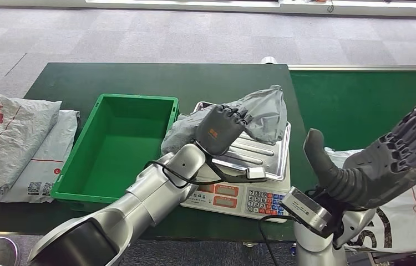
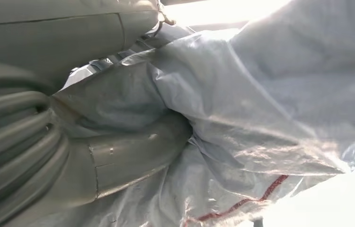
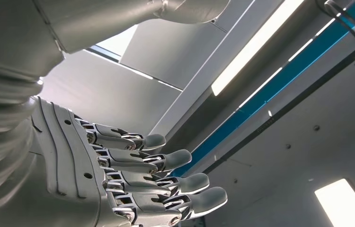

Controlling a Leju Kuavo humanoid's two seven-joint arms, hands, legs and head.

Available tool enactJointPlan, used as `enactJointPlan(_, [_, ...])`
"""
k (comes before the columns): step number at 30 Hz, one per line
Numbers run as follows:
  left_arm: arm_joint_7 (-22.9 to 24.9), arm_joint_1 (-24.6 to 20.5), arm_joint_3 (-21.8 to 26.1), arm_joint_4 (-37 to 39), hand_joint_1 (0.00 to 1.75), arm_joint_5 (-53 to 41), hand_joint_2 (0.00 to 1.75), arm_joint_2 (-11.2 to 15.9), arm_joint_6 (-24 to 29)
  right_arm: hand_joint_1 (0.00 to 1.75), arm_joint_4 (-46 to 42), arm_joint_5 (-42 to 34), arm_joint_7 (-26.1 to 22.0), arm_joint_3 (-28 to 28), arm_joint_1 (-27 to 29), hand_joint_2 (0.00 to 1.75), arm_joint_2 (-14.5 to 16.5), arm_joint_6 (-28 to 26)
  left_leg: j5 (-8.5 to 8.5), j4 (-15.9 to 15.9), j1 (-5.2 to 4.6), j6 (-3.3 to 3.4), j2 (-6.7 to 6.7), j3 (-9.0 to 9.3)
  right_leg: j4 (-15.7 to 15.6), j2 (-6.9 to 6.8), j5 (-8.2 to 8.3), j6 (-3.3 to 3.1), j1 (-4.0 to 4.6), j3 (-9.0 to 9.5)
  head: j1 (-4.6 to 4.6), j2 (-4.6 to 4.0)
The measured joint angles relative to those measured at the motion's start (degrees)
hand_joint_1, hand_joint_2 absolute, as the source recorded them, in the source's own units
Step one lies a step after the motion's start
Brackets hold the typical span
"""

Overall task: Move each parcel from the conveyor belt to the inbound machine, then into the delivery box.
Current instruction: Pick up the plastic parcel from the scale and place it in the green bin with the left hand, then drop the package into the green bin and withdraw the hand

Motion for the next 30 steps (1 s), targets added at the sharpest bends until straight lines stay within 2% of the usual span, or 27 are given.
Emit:
enactJointPlan(4, [10.5, -1.7, 0.3, -3.2, 1.75, -3.8, 1.75, 3.3, 0.5, 0.0, 0.0, 0.3, 0.1, -0.4, 0.1, 1.75, 0.0, 0.0, 0.01, 0.0, 0.0, -0.02, 0.05, 0.03, 0.0, 0.05, 0.0, -0.01, 0.02, -0.02, 0.0, 0.0])
enactJointPlan(8, [20.8, -2.4, -2.2, -6.1, 1.75, -3.9, 1.75, 7.4, -0.6, 0.0, -0.2, 0.6, 0.1, -1.2, 0.3, 1.75, 0.0, 0.0, 0.04, 0.0, 0.01, -0.05, 0.04, 0.04, 0.0, 0.05, 0.0, -0.01, 0.04, -0.02, 0.0, 0.0])
enactJointPlan(11, [26.5, -2.6, -5.6, -7.7, 1.75, -3.9, 1.75, 10.5, -4.7, 0.0, -0.5, 1.2, 0.2, -1.7, 0.5, 1.75, 0.0, 0.0, 0.04, 0.0, 0.01, -0.05, 0.07, 0.05, 0.0, 0.09, 0.0, -0.01, 0.03, -0.03, -0.01, 0.0])
enactJointPlan(13, [28.6, -2.7, -8.2, -8.2, 1.75, -3.9, 1.75, 12.4, -8.9, 0.0, -0.9, 1.6, 0.3, -2.2, 0.6, 1.75, 0.0, 0.0, 0.04, 0.0, 0.01, -0.05, 0.08, 0.04, 0.0, 0.09, 0.0, -0.01, 0.03, -0.04, -0.01, 0.0])
enactJointPlan(16, [29.2, -2.3, -11.3, -8.0, 1.75, -4.0, 1.75, 14.8, -14.4, 0.0, -1.2, 1.8, 0.2, -3.0, 0.8, 1.75, 0.0, 0.0, 0.03, 0.0, 0.01, -0.05, 0.08, 0.04, 0.0, 0.1, 0.0, -0.01, 0.02, -0.04, -0.01, 0.0])
enactJointPlan(19, [27.8, -1.3, -12.2, -6.8, 1.75, -4.0, 1.75, 16.3, -19.5, 0.0, -1.5, 1.8, 0.0, -3.7, 1.0, 1.75, 0.0, 0.0, 0.03, 0.0, 0.0, -0.05, 0.1, 0.05, 0.0, 0.13, 0.0, -0.01, 0.02, -0.07, -0.02, 0.0])
enactJointPlan(26, [24.2, 0.8, -11.8, -4.1, 1.75, -3.6, 1.75, 17.7, -27.0, 0.0, -1.7, 2.6, 0.2, -4.3, 1.2, 1.75, 0.0, 0.0, 0.03, 0.0, 0.0, -0.06, 0.14, 0.03, 0.0, 0.13, 0.0, -0.02, 0.02, -0.07, -0.01, 0.0])
enactJointPlan(30, [23.6, 1.6, -11.0, -3.1, 1.75, -3.6, 1.75, 18.1, -28.5, 0.0, -1.9, 2.9, 0.3, -4.4, 1.2, 1.75, 0.0, 0.0, 0.03, 0.0, 0.0, -0.06, 0.07, 0.05, 0.0, 0.08, -0.02, -0.02, 0.03, -0.03, 0.0, 0.0])
